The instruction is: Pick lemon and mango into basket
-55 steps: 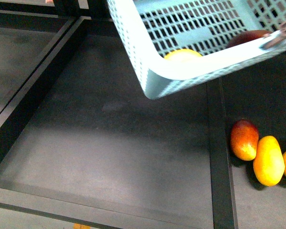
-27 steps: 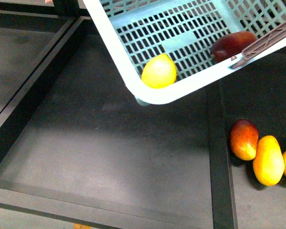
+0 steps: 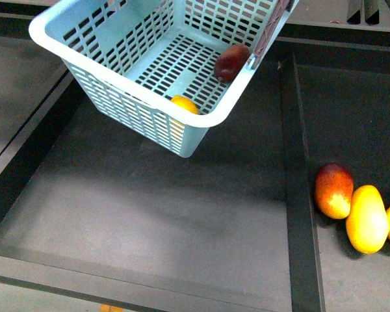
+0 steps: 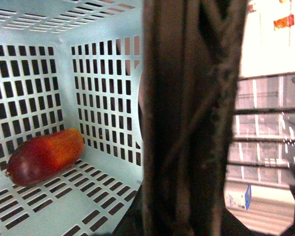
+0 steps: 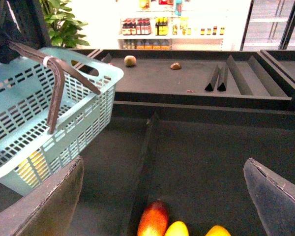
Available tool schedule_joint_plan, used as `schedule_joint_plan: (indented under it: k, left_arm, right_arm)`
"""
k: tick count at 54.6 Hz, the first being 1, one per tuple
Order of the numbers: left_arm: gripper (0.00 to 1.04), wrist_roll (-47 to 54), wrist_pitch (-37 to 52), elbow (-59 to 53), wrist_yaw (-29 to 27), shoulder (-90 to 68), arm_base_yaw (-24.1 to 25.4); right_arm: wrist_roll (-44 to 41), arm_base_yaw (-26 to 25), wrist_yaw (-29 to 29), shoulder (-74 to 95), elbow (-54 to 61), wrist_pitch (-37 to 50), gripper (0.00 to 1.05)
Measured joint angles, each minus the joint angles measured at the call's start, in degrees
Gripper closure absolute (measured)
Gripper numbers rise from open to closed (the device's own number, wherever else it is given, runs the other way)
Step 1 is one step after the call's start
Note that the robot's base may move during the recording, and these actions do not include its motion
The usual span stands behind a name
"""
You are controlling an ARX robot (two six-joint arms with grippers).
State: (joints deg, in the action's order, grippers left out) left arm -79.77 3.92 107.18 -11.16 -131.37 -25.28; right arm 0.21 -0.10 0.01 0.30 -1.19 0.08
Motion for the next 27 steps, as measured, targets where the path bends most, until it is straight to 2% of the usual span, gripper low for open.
schedule_joint_plan:
  k: [6, 12, 19, 27]
  left_arm:
    - [1.00, -4.6, -4.2, 5.0, -0.8, -4.5, 1.4]
    - [1.00, -10.3, -13.2, 12.9, -1.7, -10.1, 2.4]
    - [1.00, -14.0, -23.8, 21.4, -0.4, -15.4, 3.6]
    - [1.00, -15.0, -23.4, 21.2, -0.2, -15.7, 3.7]
  right_arm:
    - [0.0, 0.0, 0.0, 0.0, 0.0, 0.0, 0.09]
    - [0.0, 0.0, 0.0, 0.0, 0.0, 0.0, 0.09]
    - [0.0, 0.0, 0.0, 0.0, 0.0, 0.0, 0.09]
    - [0.0, 0.0, 0.0, 0.0, 0.0, 0.0, 0.09]
